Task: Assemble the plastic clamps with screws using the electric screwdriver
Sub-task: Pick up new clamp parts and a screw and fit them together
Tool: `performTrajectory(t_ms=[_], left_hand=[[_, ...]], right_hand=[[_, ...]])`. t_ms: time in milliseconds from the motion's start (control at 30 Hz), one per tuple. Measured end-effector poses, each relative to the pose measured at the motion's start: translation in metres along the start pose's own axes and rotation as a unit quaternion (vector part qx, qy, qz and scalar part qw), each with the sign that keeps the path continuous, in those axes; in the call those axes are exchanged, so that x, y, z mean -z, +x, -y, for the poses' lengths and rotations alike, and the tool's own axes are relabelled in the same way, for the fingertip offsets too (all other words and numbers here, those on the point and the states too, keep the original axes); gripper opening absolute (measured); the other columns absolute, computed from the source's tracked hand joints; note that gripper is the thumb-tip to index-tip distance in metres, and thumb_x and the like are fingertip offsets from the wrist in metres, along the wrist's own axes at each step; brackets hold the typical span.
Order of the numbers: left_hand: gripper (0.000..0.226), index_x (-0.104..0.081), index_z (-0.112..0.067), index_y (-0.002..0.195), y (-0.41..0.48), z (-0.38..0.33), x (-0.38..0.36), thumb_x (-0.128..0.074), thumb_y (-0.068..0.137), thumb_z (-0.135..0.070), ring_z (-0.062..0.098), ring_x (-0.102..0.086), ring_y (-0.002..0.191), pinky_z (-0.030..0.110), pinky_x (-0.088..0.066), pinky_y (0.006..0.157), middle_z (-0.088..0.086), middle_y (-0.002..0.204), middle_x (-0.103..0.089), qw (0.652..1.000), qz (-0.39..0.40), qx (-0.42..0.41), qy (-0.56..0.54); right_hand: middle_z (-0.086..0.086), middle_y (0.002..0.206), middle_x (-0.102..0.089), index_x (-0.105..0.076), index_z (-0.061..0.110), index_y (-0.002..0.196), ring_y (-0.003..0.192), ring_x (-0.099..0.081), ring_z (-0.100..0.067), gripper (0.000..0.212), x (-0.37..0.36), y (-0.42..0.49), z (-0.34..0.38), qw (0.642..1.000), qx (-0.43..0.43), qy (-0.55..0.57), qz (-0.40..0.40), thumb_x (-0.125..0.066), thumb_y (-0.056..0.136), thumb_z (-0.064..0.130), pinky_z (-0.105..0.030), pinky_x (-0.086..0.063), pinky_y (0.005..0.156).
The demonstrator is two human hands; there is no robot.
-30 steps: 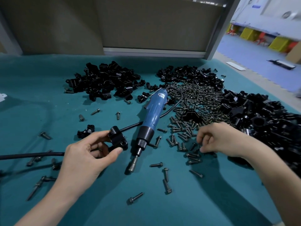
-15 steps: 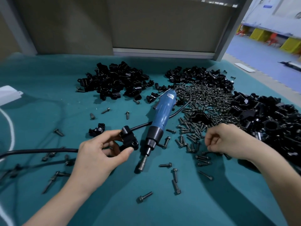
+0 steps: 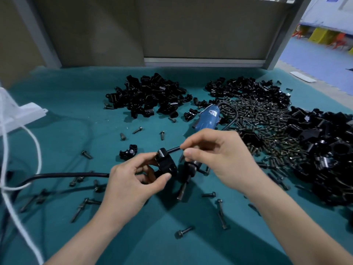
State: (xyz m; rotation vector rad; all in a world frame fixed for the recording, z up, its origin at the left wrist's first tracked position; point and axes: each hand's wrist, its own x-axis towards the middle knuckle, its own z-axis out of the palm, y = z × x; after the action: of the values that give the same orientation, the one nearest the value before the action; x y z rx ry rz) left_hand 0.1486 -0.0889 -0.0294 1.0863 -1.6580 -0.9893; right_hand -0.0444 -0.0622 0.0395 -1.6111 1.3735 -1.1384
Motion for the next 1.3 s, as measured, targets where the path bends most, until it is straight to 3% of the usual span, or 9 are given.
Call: performTrajectory(t_ms=[100, 267, 433, 567, 767, 967, 1100, 1200, 1300], left_hand=[[0.041, -0.071, -0.032, 0.095, 0.0, 0.001, 0.0, -0.084, 0.067, -0.005, 0.018, -0.07, 0.073, 0.015, -0.055, 0.067, -0.012, 0.088, -0.074, 1.0, 0.004, -0.002, -0.012], [0.039, -0.073, -0.024, 0.097, 0.0, -0.001, -0.002, -0.084, 0.066, -0.002, 0.019, -0.062, 0.06, 0.014, -0.054, 0.062, -0.009, 0.081, -0.071, 1.0, 0.009, -0.007, -0.012], [0.036, -0.073, -0.028, 0.096, 0.002, -0.004, -0.001, -0.085, 0.065, -0.014, 0.007, -0.051, 0.056, 0.015, -0.053, 0.061, -0.015, 0.072, -0.067, 1.0, 0.013, -0.021, 0.001], [0.038, -0.073, -0.028, 0.095, 0.0, -0.007, -0.001, -0.078, 0.059, -0.035, 0.013, -0.054, 0.057, 0.016, -0.054, 0.058, -0.012, 0.075, -0.069, 1.0, 0.007, -0.021, -0.001], [0.036, -0.072, -0.032, 0.093, 0.0, -0.006, -0.003, -0.082, 0.059, -0.029, 0.009, -0.055, 0.049, 0.023, -0.055, 0.056, -0.002, 0.072, -0.067, 1.0, 0.009, -0.011, 0.008], [0.038, -0.069, -0.054, 0.081, 0.001, 0.0, -0.001, -0.083, 0.054, -0.031, 0.008, -0.066, 0.053, 0.011, -0.054, 0.058, -0.006, 0.075, -0.072, 1.0, -0.013, 0.016, -0.018], [0.04, -0.068, -0.058, 0.086, 0.003, 0.0, 0.002, -0.075, 0.047, -0.05, 0.006, -0.068, 0.058, 0.01, -0.053, 0.061, -0.012, 0.079, -0.072, 1.0, 0.004, 0.019, -0.013], [0.039, -0.068, -0.059, 0.084, 0.003, 0.001, 0.002, -0.075, 0.046, -0.052, 0.004, -0.069, 0.061, 0.011, -0.054, 0.064, -0.011, 0.083, -0.071, 1.0, 0.003, 0.019, -0.012], [0.038, -0.068, -0.059, 0.084, 0.004, 0.003, 0.002, -0.075, 0.047, -0.053, 0.002, -0.069, 0.061, 0.012, -0.055, 0.065, -0.012, 0.085, -0.071, 1.0, 0.002, 0.018, -0.011]], right_hand=[[0.008, 0.063, -0.067, -0.072, 0.025, 0.076, 0.063, -0.065, -0.008, 0.027, -0.01, 0.004, -0.003, 0.999, 0.002, -0.016, 0.037, -0.073, 0.081, -0.002, -0.016, -0.049, 0.064], [0.007, 0.077, -0.065, -0.072, 0.026, 0.079, 0.073, -0.064, -0.012, 0.023, -0.008, 0.003, 0.001, 0.989, 0.061, -0.127, 0.038, -0.074, 0.081, 0.003, -0.028, -0.054, 0.074], [0.008, 0.084, -0.059, -0.074, 0.013, 0.089, 0.077, -0.056, -0.006, 0.009, -0.011, 0.002, 0.011, 0.955, 0.128, -0.258, 0.068, -0.073, 0.083, 0.007, -0.01, -0.042, 0.075], [0.004, 0.083, -0.059, -0.073, 0.012, 0.089, 0.075, -0.054, -0.007, 0.006, -0.014, 0.002, 0.012, 0.957, 0.088, -0.259, 0.098, -0.074, 0.084, 0.01, -0.015, -0.043, 0.074], [0.002, 0.081, -0.059, -0.07, 0.011, 0.084, 0.073, -0.052, -0.007, 0.009, -0.017, 0.0, 0.009, 0.965, 0.057, -0.247, 0.071, -0.077, 0.081, 0.017, -0.028, -0.047, 0.076], [0.009, 0.073, -0.066, -0.071, 0.019, 0.087, 0.068, -0.06, -0.003, 0.01, 0.017, -0.009, -0.001, 0.975, 0.016, -0.221, 0.002, -0.076, 0.082, 0.026, -0.013, -0.049, 0.066], [0.012, 0.079, -0.066, -0.066, 0.025, 0.08, 0.066, -0.055, 0.004, 0.013, 0.092, -0.008, -0.023, 0.918, -0.118, -0.37, -0.08, -0.069, 0.087, 0.015, -0.001, -0.04, 0.058], [0.002, 0.09, -0.07, -0.069, 0.02, 0.086, 0.076, -0.059, -0.005, 0.013, 0.135, -0.016, -0.036, 0.869, -0.199, -0.446, -0.078, -0.066, 0.089, 0.007, -0.008, -0.039, 0.065], [0.013, 0.08, -0.069, -0.072, 0.025, 0.082, 0.07, -0.061, 0.004, 0.015, 0.14, -0.029, -0.034, 0.888, -0.185, -0.418, -0.044, -0.072, 0.085, 0.011, -0.004, -0.041, 0.059]])
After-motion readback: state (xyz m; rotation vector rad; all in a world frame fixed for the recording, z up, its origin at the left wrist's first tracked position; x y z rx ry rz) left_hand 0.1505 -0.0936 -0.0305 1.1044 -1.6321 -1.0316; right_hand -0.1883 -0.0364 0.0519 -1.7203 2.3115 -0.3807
